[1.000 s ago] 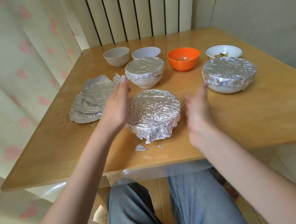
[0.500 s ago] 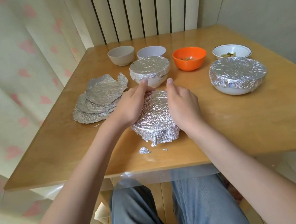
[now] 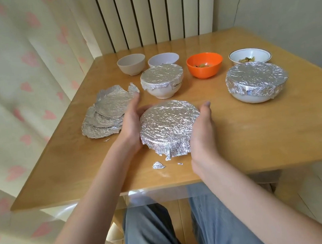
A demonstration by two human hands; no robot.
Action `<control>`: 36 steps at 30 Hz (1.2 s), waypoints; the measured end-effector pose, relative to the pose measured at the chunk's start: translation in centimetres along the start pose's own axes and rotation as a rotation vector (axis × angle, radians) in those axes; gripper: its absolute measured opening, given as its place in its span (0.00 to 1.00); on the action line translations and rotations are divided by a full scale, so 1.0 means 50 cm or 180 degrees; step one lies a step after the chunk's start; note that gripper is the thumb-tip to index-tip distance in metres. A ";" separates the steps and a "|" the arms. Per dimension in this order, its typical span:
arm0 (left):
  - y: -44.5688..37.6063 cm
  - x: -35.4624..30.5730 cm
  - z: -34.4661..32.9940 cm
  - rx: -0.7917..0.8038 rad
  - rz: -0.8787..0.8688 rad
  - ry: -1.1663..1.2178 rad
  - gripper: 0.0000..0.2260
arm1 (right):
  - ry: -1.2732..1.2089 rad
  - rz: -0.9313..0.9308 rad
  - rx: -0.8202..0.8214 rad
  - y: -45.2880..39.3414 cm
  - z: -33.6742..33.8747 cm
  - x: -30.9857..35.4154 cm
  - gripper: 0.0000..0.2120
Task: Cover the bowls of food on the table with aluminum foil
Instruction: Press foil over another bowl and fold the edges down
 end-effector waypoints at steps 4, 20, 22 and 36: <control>0.010 0.004 -0.013 -0.0345 -0.0197 0.0162 0.25 | 0.0061 -0.0134 0.0236 -0.043 -0.016 0.041 0.32; 0.009 -0.079 0.005 -0.0673 -0.1393 -0.0921 0.31 | 0.1257 0.2116 -0.0254 -0.037 0.041 0.169 0.26; 0.000 -0.085 -0.037 -0.0114 -0.1421 -0.1028 0.29 | 0.1134 0.1930 -0.0179 -0.025 0.014 0.130 0.24; 0.048 -0.035 -0.074 -0.0853 -0.1674 -0.1667 0.24 | 0.1422 0.1219 0.0797 -0.106 -0.002 0.120 0.32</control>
Point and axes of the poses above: each hand's wrist, its own y-axis away from the middle knuckle, its own z-axis out of the back of the hand, x = y × z, the point moved 7 cm from there along -y, towards the middle knuckle, and after that the axes turned 4 degrees about -x, right-handed, at the moved point
